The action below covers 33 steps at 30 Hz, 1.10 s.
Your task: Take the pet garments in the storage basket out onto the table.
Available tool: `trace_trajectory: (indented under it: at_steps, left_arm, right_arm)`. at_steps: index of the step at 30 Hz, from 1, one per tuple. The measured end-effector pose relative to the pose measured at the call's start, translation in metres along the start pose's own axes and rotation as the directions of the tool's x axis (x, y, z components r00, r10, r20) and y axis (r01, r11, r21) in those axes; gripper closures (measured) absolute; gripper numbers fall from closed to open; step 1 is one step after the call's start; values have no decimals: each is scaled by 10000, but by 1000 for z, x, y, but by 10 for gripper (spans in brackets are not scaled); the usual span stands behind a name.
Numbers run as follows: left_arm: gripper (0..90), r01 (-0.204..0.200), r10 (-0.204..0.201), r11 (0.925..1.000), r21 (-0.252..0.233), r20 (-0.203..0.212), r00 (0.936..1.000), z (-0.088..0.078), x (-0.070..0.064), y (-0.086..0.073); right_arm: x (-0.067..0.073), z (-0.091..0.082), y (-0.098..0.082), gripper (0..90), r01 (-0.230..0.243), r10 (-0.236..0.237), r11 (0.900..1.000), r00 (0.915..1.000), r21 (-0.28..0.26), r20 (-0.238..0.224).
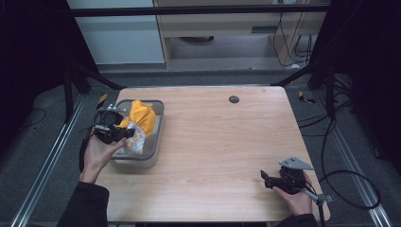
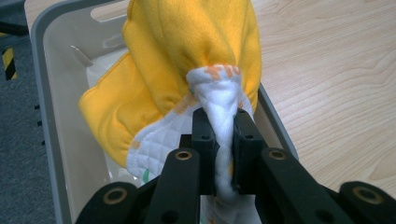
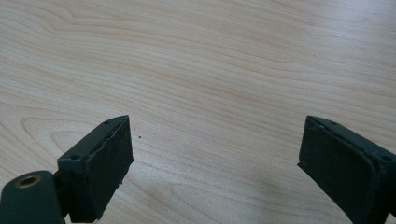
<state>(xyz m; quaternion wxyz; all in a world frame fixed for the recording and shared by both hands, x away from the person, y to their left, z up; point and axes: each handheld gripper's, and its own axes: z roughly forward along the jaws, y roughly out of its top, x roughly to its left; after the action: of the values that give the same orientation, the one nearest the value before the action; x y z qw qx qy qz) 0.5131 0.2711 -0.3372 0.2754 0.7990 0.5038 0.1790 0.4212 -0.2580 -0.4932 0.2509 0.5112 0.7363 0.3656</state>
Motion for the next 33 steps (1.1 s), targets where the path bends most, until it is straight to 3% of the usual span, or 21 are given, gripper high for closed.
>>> trace_trajectory:
  at_steps: [19,33]
  left_arm:
    - [823,-397,400,9992,-90,292,9988,-17,-6,5]
    - [823,-1069,1088,9938,-297,704,9916,-28,-26,9]
  right_arm:
    - [0,0,0,96,-50,50,10000,10000,32,-10]
    - [0,0,0,96,31,-31,10000,10000,-86,37]
